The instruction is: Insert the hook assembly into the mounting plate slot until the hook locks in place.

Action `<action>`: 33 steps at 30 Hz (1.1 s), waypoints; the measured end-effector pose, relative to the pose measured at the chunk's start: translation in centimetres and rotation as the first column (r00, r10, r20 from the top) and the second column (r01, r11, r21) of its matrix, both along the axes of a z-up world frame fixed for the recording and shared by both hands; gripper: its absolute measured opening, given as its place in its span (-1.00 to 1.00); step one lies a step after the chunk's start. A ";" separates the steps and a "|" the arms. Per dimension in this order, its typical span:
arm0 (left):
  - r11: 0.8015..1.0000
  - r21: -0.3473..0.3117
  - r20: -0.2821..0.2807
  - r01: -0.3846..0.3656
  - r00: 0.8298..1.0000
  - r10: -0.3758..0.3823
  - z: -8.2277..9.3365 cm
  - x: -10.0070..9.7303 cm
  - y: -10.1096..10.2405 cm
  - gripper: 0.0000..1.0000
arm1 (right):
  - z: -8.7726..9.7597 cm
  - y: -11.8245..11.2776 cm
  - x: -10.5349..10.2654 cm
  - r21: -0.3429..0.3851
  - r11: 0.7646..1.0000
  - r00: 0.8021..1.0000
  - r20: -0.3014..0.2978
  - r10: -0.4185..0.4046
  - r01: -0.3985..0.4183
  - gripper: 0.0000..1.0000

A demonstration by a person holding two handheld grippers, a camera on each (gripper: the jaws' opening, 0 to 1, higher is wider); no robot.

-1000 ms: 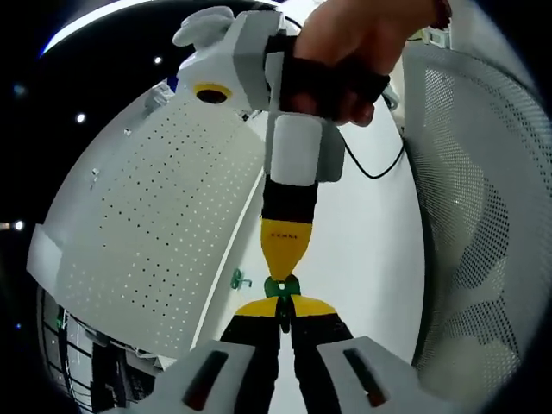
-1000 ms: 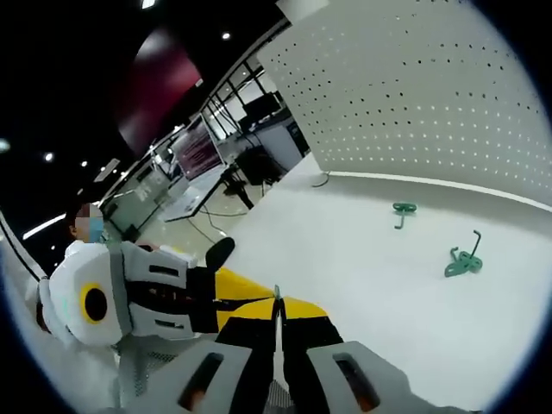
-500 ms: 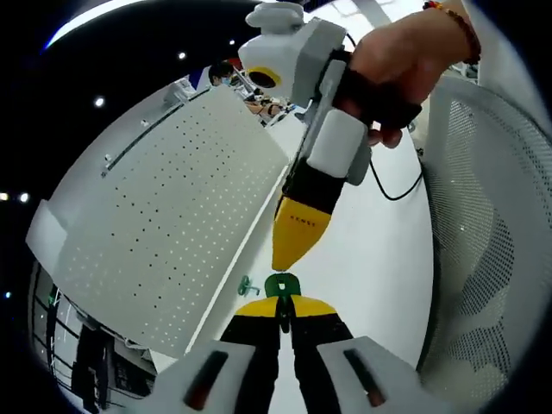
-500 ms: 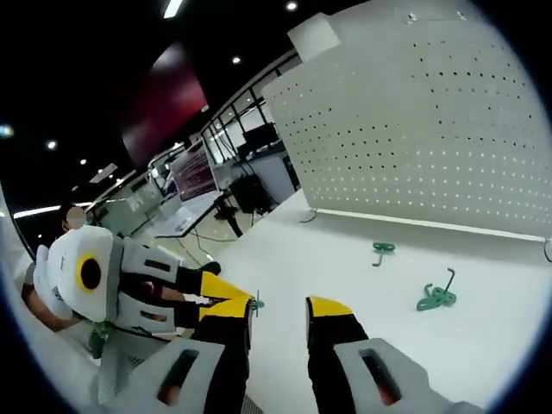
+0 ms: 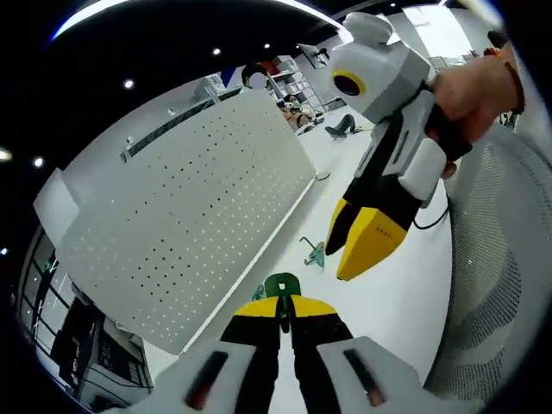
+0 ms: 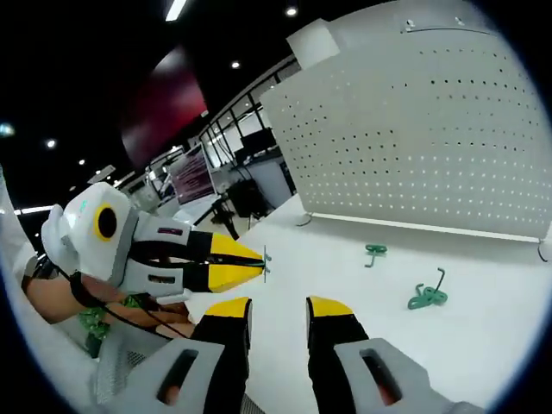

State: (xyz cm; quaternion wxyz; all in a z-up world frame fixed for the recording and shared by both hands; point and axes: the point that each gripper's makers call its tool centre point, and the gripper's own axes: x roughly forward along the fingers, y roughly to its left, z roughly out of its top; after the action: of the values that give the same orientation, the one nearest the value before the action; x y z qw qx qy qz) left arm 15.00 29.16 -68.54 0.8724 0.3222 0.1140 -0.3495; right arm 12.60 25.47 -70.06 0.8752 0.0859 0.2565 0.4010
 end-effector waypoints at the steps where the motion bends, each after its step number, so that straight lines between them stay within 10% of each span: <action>1: 1.000 -0.016 0.001 -0.011 1.000 0.011 0.3 0.3 0.1 -0.93 | 0.0 -0.1 -0.1 -0.001 1.000 1.000 0.000 0.000 0.000 -0.51; 7: 0.983 -0.166 -0.046 -0.078 0.996 0.071 2.1 1.9 0.1 -0.93 | -0.2 -0.2 -0.6 -0.002 1.000 1.000 -0.002 0.015 -0.015 -0.52; 33: 0.900 -0.391 -0.048 -0.196 0.980 0.192 7.0 6.9 0.3 -0.93 | -0.9 -1.5 -1.4 -0.014 1.000 1.000 -0.017 0.020 -0.020 -0.56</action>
State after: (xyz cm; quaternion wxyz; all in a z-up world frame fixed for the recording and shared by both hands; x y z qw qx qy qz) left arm 21.94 29.50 -61.59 0.9492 0.1259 0.0766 -0.2781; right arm 11.18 24.00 -70.92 0.8695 0.0806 0.2675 0.4074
